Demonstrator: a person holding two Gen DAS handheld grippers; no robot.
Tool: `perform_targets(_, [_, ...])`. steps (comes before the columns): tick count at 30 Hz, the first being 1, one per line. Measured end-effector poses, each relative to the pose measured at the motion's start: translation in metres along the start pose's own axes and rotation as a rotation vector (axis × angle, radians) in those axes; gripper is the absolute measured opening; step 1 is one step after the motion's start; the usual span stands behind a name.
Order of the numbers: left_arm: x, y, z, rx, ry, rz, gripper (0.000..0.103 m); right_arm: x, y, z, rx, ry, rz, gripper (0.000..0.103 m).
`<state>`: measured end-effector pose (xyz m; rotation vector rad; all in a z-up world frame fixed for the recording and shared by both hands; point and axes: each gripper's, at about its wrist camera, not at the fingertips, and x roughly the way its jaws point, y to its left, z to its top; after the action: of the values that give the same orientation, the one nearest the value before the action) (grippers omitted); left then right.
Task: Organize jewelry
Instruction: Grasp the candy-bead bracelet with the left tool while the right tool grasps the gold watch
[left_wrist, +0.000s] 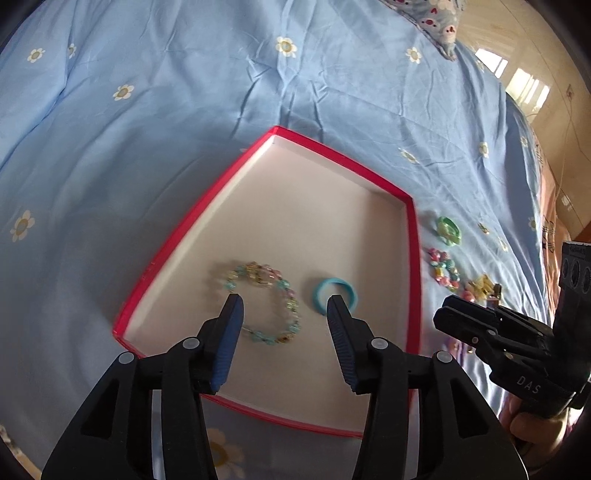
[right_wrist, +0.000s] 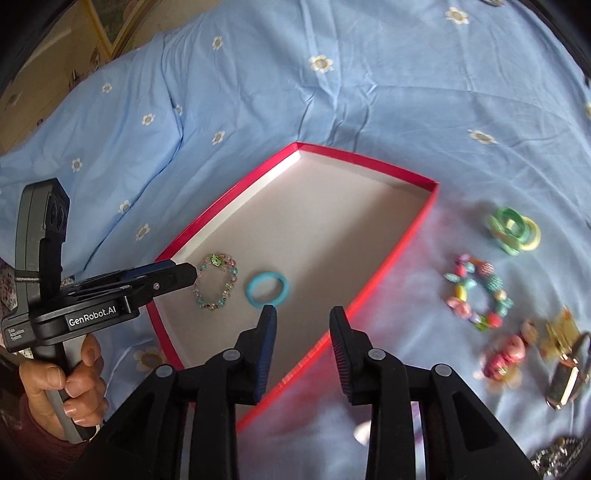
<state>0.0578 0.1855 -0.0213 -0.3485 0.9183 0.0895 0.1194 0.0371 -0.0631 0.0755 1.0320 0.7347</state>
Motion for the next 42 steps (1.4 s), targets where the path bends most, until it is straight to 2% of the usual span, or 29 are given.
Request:
perform_targets(22, [0.010, -0.099, -0.018, 0.162, 0.056, -0.098, 0.046, -0.096, -0.089, -0.056, 0.182, -0.117, -0.164, 0.033])
perform_targets(32, [0.019, -0.122, -0.014, 0.195, 0.078, -0.105, 0.046, -0.112, -0.117, -0.072, 0.236, -0.135, -0.201, 0.033])
perform_targets(42, [0.039, -0.147, -0.003, 0.229, 0.101, -0.116, 0.048, -0.105, -0.128, -0.069, 0.229, -0.132, -0.230, 0.034])
